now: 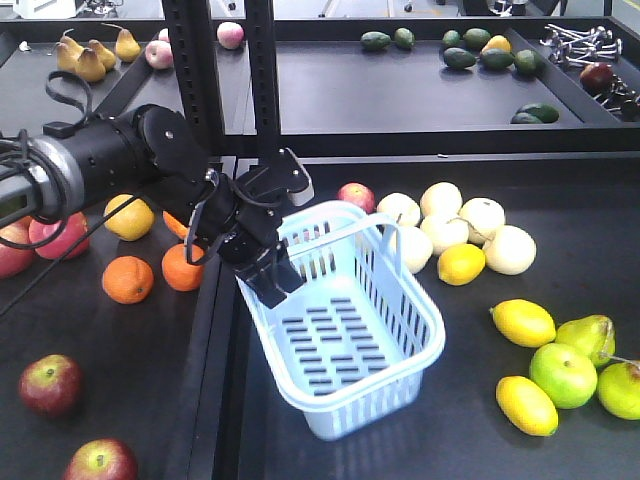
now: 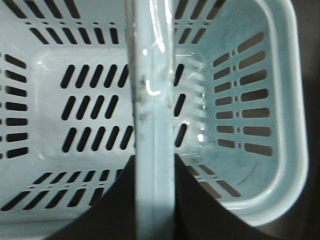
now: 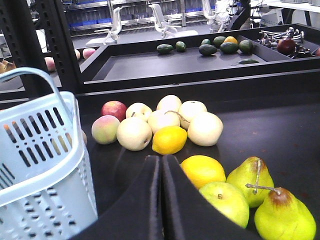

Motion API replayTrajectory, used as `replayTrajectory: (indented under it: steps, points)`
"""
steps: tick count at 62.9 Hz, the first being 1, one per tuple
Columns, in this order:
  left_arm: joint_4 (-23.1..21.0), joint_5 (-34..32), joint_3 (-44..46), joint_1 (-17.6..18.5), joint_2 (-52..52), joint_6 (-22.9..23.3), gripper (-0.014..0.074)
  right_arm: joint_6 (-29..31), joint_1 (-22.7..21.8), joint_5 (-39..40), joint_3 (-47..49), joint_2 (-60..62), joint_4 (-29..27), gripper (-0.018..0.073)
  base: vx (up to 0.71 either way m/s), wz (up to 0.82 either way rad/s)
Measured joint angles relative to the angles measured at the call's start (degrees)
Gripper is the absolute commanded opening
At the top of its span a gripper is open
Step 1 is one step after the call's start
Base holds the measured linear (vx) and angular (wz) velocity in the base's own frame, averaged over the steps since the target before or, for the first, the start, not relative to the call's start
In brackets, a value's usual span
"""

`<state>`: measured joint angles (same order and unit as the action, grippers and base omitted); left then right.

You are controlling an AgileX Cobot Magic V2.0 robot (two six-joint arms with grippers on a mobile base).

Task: Pick three apples into basket with both arms
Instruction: 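Lift the light-blue basket by its handle with the left gripper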

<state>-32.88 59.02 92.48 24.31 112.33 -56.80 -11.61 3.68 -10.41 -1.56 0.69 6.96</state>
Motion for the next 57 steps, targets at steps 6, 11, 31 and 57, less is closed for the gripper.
replayTrajectory:
  steps: [6, 11, 31, 57]
  points:
    - [-1.88, 3.30, -0.10, 0.00, -2.10, 0.91, -0.0008, 0.00, 0.00, 0.00, 0.00, 0.00, 0.00, -0.0007, 0.00, 0.00]
    - [-3.25, 4.42, -0.10, 0.11, -5.15, 3.44, -0.0008, 0.00, 0.00, 0.00, 0.00, 0.00, 0.00, -0.0007, 0.00, 0.00]
    - [-4.03, 6.54, -0.17, 0.12, -22.51, 17.36, -0.0008, 0.00, 0.00, 0.00, 0.00, 0.00, 0.00, -0.0007, 0.00, 0.00]
    - [-4.65, -7.76, -29.69, 0.12, -51.37, 26.65, -0.0008, 0.00, 0.00, 0.00, 0.00, 0.00, 0.00, -0.0007, 0.00, 0.00]
